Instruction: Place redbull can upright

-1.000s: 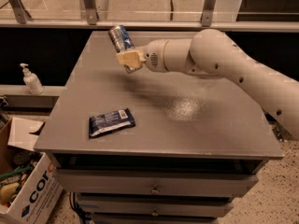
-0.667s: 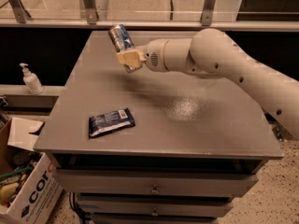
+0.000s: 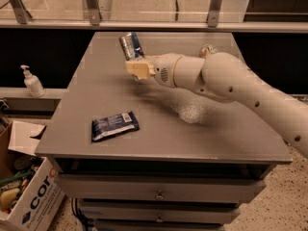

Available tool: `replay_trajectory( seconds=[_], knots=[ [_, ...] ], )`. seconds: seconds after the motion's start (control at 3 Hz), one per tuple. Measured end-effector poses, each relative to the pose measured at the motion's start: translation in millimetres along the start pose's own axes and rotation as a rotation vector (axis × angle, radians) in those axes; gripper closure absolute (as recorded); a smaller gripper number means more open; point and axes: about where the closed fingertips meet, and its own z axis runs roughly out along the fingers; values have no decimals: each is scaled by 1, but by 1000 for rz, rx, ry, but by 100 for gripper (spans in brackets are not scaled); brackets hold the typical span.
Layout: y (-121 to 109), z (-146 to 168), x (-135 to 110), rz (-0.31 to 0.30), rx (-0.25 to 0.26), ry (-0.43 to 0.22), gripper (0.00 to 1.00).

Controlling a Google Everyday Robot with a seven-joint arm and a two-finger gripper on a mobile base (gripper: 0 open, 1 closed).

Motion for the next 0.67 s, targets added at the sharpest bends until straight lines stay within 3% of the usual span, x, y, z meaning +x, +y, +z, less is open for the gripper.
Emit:
replay_trajectory(
  seconds=[0.67],
  knots=[
    [-4, -33, -1, -12, 24, -128, 100]
  ],
)
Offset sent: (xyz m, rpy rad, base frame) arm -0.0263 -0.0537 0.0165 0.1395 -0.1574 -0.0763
